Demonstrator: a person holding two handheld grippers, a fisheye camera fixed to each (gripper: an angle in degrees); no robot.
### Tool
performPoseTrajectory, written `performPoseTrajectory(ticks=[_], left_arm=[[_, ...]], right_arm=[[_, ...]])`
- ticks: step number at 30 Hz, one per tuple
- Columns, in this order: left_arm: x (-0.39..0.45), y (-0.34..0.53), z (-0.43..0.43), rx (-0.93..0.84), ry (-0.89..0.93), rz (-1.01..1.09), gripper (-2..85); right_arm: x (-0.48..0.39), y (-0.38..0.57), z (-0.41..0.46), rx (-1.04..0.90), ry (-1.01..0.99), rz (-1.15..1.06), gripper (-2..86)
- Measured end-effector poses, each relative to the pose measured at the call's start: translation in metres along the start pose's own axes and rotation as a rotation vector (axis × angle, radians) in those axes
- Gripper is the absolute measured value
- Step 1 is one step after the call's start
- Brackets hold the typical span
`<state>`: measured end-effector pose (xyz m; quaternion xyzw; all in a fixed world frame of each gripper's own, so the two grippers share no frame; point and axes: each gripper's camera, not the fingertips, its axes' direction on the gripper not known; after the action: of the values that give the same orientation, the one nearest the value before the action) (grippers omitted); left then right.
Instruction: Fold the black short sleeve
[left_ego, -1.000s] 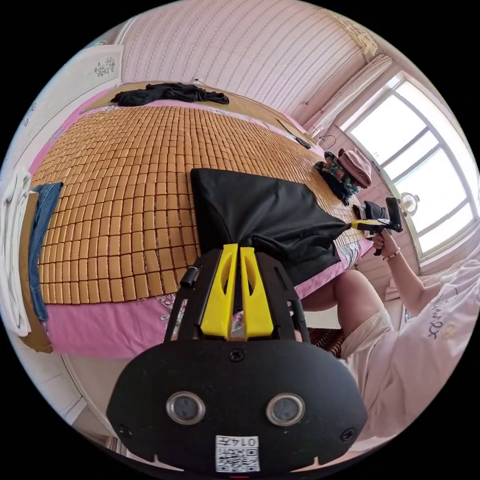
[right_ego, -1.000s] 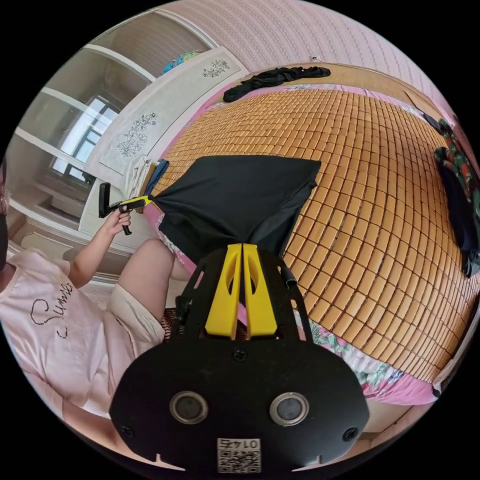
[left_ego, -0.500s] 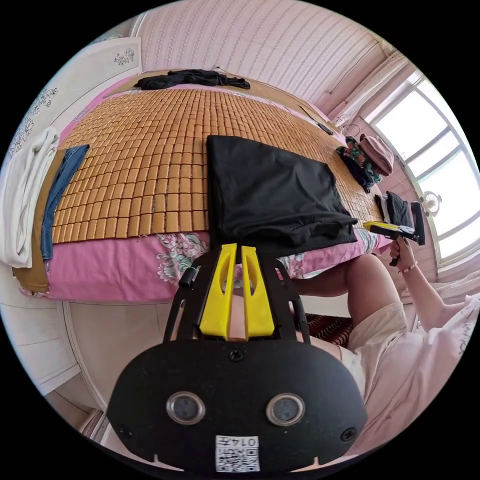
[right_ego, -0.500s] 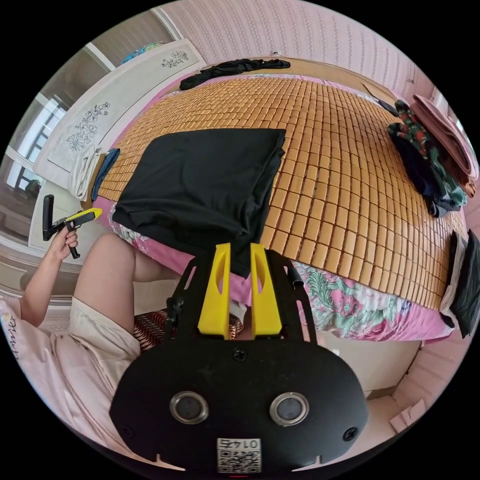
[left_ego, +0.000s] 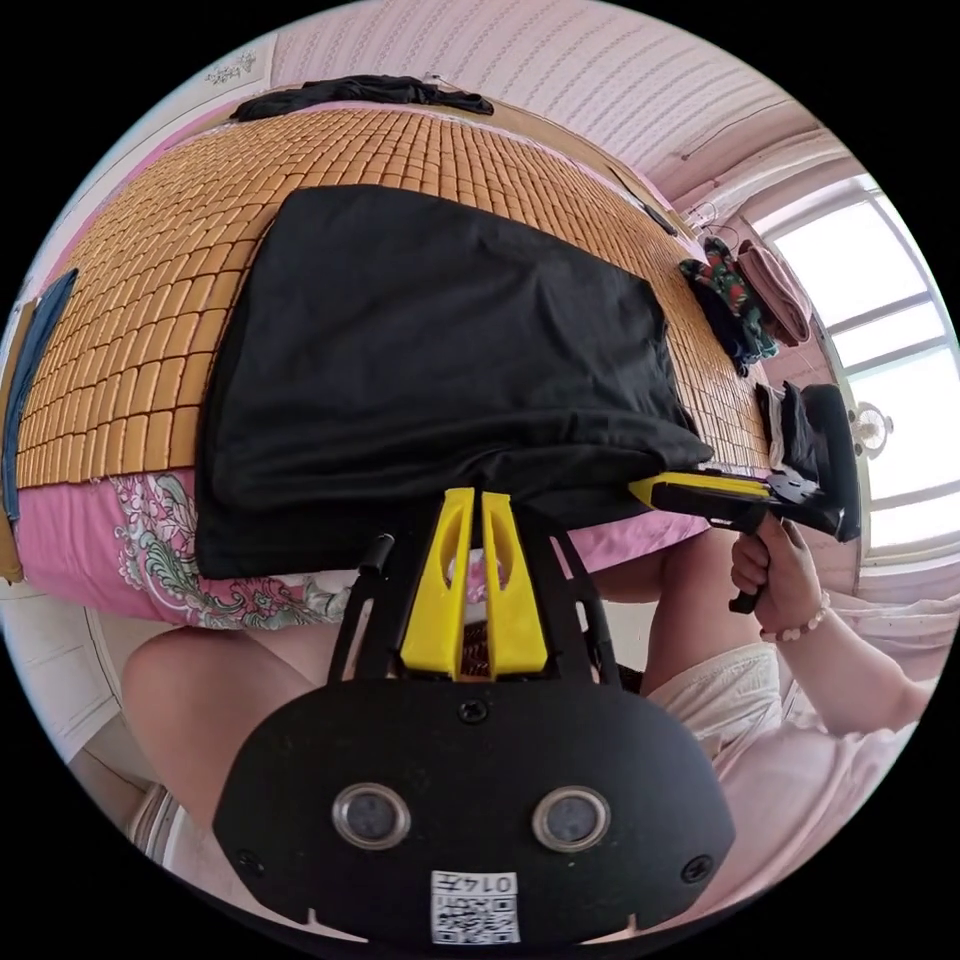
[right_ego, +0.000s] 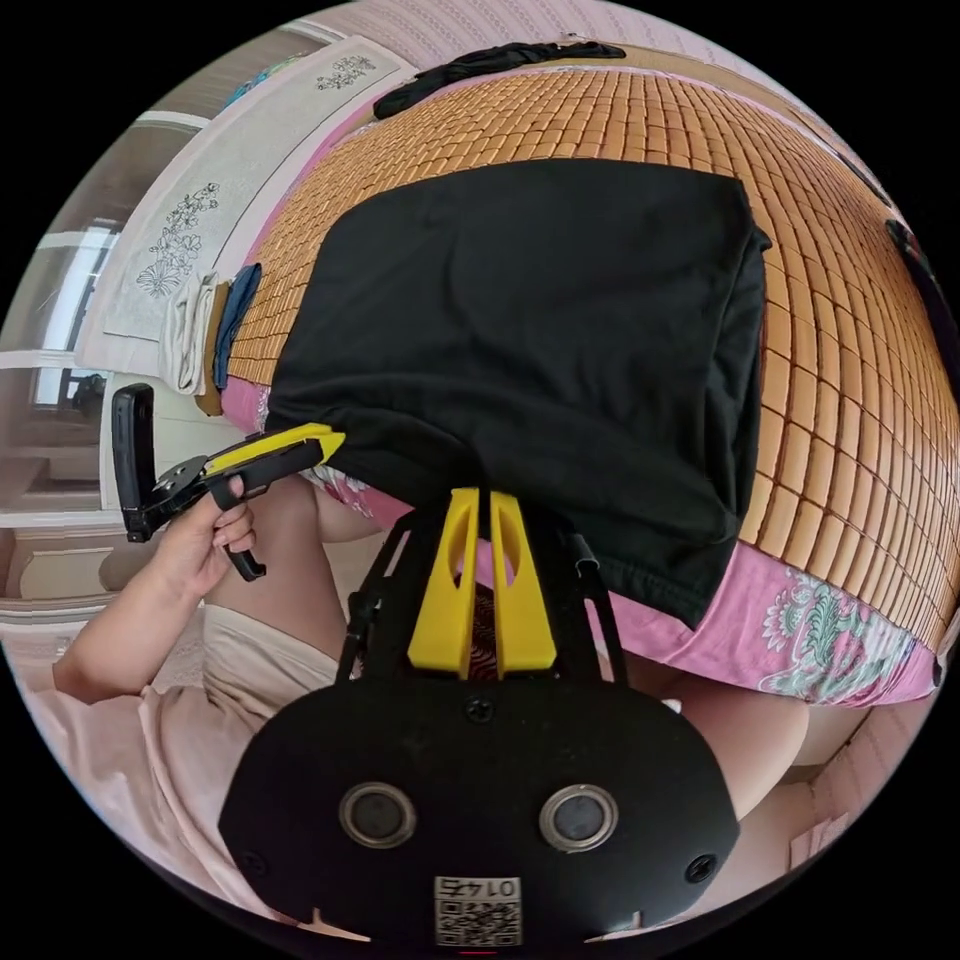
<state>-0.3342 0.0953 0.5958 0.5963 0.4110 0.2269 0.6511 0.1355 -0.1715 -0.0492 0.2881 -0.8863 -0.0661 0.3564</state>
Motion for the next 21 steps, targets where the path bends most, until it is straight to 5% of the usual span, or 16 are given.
performPoseTrajectory(ticks=[11, 21], left_arm=[[0.007, 0.046, 0.007, -0.149, 0.013, 0.098, 0.7], [0.078, 0.102, -0.004, 0.010, -0.195, 0.335, 4.5]], right_arm=[[0.025, 0.001, 0.031, -0.064, -0.200, -0.003, 4.0], [-0.035, -0.029, 0.063, -0.018, 0.151, -0.215, 0.9]])
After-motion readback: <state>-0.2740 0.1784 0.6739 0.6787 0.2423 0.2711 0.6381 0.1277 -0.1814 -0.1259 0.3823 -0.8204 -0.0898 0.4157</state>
